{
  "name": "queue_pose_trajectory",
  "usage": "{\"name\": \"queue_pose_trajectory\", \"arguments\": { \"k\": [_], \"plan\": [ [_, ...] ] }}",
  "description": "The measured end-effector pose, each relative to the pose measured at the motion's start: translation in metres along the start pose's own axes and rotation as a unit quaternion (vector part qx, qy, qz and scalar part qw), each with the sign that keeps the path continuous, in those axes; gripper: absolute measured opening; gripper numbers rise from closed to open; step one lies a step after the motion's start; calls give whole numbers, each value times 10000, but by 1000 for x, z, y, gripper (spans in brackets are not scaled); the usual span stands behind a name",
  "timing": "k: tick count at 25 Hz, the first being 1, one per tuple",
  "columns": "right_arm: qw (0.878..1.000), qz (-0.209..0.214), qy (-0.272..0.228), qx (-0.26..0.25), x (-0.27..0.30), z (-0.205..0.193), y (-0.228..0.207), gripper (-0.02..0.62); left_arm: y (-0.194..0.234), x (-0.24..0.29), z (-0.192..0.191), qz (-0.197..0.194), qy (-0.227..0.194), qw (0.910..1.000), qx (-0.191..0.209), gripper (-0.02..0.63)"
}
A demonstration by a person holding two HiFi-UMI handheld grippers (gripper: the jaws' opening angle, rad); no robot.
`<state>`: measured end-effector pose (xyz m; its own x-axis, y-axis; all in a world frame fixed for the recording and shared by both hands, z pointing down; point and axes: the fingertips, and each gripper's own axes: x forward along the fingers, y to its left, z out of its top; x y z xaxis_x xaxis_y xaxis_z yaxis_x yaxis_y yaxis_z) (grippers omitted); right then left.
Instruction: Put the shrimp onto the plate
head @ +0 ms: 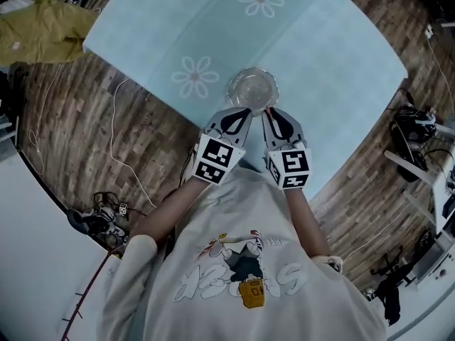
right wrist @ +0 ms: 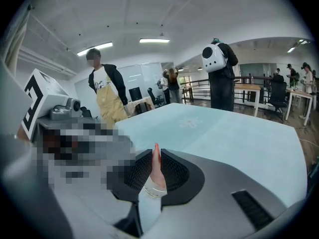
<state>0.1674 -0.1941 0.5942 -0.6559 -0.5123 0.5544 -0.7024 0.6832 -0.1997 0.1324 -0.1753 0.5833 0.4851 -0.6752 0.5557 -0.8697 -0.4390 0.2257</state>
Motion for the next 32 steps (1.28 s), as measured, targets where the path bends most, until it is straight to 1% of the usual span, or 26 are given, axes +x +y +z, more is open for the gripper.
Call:
{"name": "queue_pose_trajectory", "arguments": {
  "k": [4, 10, 14, 21, 26, 32],
  "plan": [
    [9999, -40, 81, -84, 30, -6, 0, 71, 15, 12, -17, -62, 82, 9999, -109, 8],
    [9995, -89, 295, -54, 50, -21, -13, 71, 24, 34, -36, -52, 262, 9984, -493, 8],
    [9992, -78, 390, 0, 70, -27, -14, 71, 40, 47, -48, -5, 354, 9979, -548, 8],
    [9979, -64, 626, 133, 94, -44, -17, 71, 56, 67, -71, 87, 609, 9949, -805, 8],
    [9964, -60, 815, 211, 108, -52, -19, 71, 65, 75, -80, 149, 782, 9929, -885, 8],
    [9946, -80, 993, 279, 114, -58, -20, 71, 66, 83, -83, 185, 926, 9918, -864, 8]
  ]
}}
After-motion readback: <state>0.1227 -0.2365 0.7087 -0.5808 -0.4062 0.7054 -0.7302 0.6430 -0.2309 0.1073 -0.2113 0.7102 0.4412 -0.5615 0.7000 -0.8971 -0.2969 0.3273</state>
